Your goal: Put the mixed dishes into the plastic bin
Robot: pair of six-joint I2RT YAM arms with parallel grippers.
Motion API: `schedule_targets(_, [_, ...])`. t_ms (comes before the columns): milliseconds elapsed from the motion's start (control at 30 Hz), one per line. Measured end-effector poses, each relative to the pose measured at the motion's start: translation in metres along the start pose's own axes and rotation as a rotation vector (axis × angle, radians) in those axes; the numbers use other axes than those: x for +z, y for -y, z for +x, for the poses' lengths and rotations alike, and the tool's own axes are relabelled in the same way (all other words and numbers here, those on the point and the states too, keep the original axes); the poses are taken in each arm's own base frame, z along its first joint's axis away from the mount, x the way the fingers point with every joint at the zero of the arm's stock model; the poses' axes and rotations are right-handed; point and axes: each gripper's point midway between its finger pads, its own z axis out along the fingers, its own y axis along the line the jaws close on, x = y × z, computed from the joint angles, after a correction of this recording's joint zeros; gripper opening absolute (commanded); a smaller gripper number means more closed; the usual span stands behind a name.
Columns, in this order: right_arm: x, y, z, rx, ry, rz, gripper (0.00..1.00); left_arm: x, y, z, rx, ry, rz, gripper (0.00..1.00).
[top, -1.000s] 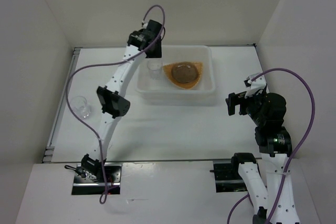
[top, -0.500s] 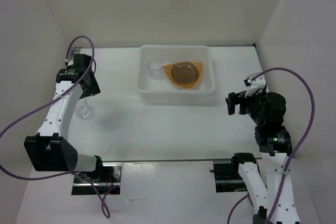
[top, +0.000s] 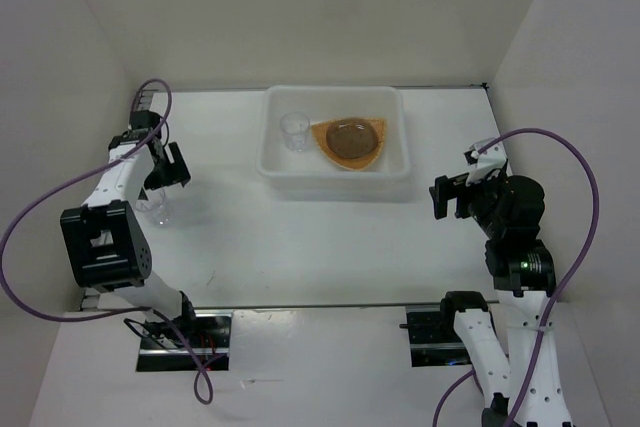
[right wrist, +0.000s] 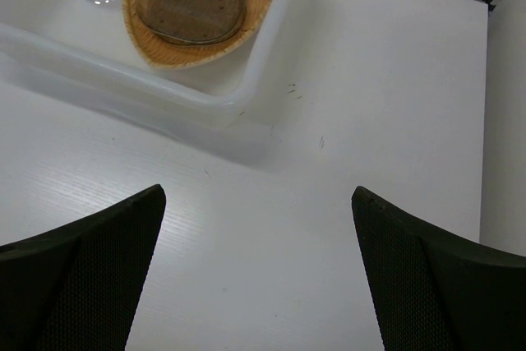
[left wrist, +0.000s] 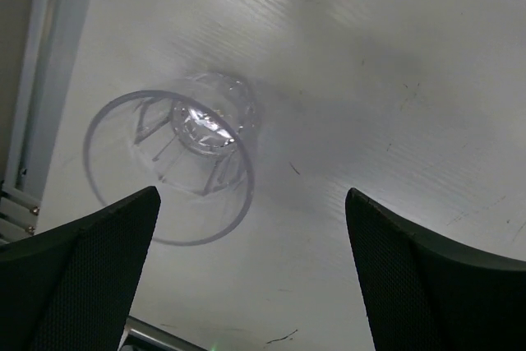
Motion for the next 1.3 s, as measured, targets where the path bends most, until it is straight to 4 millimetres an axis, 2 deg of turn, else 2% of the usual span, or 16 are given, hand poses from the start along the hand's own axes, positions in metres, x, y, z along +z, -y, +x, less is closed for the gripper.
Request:
schedule_targets(100, [-0.002, 0.000, -0.001, -0.002, 0.007, 0.001, 0.98, 0.016, 0.006, 0.010, 0.015, -0.039, 0.018, 1.00])
schedule_targets(233, [-0.004, 0.000, -0.003, -0.004, 0.017, 0.003, 0.98, 0.024, 0.009, 0.018, 0.019, -0.055, 0.028, 0.91])
schedule_targets(300, [-0.004, -0.001, -0.003, -0.004, 0.017, 0.002, 0.98, 0.027, 0.011, 0.018, 0.016, -0.055, 0.035, 0.75])
schedule_targets(367, [-0.004, -0.001, -0.003, -0.004, 0.017, 0.002, 0.98, 0.032, 0.013, 0.019, 0.016, -0.063, 0.043, 0.42])
schedule_targets(400, [-0.004, -0.001, -0.003, -0.004, 0.017, 0.002, 0.98, 0.035, 0.015, 0.020, 0.019, -0.070, 0.049, 0.03])
schedule_targets(533, [-0.004, -0.001, -0.003, -0.004, 0.017, 0.000, 0.98, 0.042, 0.014, 0.020, 0.039, -0.077, 0.044, 0.00])
schedule_targets(667, [-0.003, -0.001, -0.003, -0.004, 0.017, -0.001, 0.98, 0.031, 0.014, 0.015, 0.019, -0.049, 0.053, 0.00])
schedule_targets(767, [-0.003, -0.001, 0.000, -0.003, 0.011, -0.002, 0.98, -0.004, 0.016, -0.005, -0.038, 0.033, 0.098, 0.00])
schedule_targets(833, [-0.002, -0.002, 0.002, -0.001, 0.005, -0.003, 0.98, -0.041, 0.027, -0.037, -0.088, 0.128, 0.189, 0.00])
schedule_targets(900, [-0.001, -0.002, 0.003, -0.001, 0.003, -0.004, 0.98, -0.084, 0.045, -0.075, -0.141, 0.266, 0.333, 0.00])
schedule_targets(967, [-0.001, -0.002, 0.003, -0.001, 0.003, -0.004, 0.98, -0.135, 0.069, -0.099, -0.189, 0.394, 0.523, 0.00])
schedule_targets(1033, [-0.001, -0.002, 0.003, -0.001, 0.003, -0.004, 0.98, -0.181, 0.095, -0.106, -0.192, 0.471, 0.701, 0.00])
schedule_targets(1100, [-0.001, -0.002, 0.003, -0.001, 0.003, -0.004, 0.98, -0.214, 0.119, -0.107, -0.146, 0.497, 0.824, 0.00])
schedule_targets(1167, [-0.001, -0.002, 0.003, -0.001, 0.003, -0.006, 0.98, -0.239, 0.154, -0.111, -0.049, 0.481, 0.907, 0.00])
schedule_targets(1233, [-0.001, -0.002, 0.003, -0.001, 0.003, -0.006, 0.98, -0.253, 0.198, -0.118, 0.066, 0.494, 0.951, 0.00])
schedule_targets(1300, [-0.001, -0.002, 0.003, -0.001, 0.004, -0.007, 0.98, -0.248, 0.248, -0.102, 0.183, 0.459, 0.955, 0.00])
